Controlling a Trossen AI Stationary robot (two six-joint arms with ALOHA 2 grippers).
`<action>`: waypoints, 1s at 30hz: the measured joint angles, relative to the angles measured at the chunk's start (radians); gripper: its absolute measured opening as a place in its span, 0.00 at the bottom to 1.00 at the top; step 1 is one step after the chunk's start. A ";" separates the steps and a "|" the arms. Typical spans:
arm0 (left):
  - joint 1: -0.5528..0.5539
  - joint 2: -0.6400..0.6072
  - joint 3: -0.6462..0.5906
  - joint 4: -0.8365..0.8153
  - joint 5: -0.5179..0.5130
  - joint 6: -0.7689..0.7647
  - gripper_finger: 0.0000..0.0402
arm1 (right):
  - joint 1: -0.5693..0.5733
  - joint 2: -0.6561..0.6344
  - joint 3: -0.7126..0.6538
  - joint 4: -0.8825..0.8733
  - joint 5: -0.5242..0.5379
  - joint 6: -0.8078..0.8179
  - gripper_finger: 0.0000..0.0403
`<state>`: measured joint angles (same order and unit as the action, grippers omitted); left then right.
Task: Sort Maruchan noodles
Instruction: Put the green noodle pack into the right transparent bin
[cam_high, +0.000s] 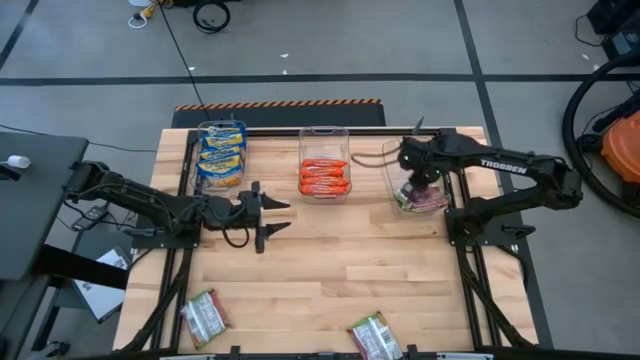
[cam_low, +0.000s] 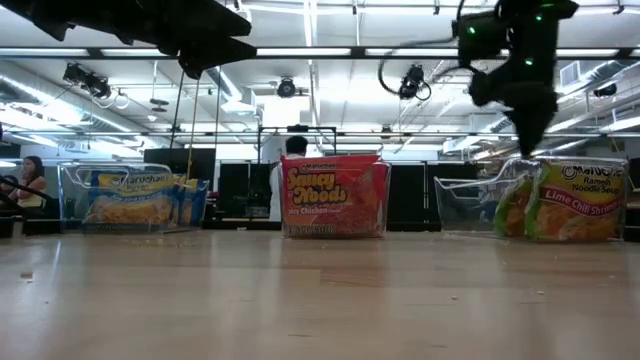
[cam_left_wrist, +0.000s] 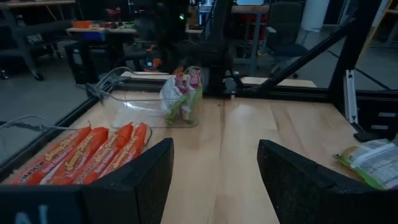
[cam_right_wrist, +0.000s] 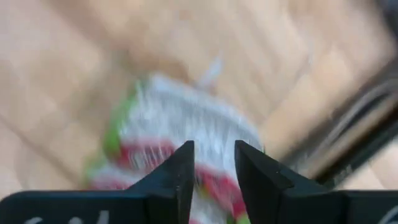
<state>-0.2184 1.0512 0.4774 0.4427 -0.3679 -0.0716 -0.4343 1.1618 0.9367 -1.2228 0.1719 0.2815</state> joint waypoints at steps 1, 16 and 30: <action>0.000 0.000 0.000 0.000 0.000 0.000 0.59 | -0.002 0.000 0.013 0.039 0.006 0.012 0.31; -0.404 0.108 0.386 -0.704 0.014 -0.375 0.54 | 0.381 0.006 0.028 0.523 0.081 0.137 0.32; -0.888 0.323 0.526 -1.055 0.367 -1.227 0.53 | 0.679 0.063 0.027 0.919 0.265 0.177 0.32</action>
<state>-1.1064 1.3742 1.0030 -0.6122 -0.0006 -1.2982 0.2442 1.2245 0.9638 -0.3036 0.4372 0.4581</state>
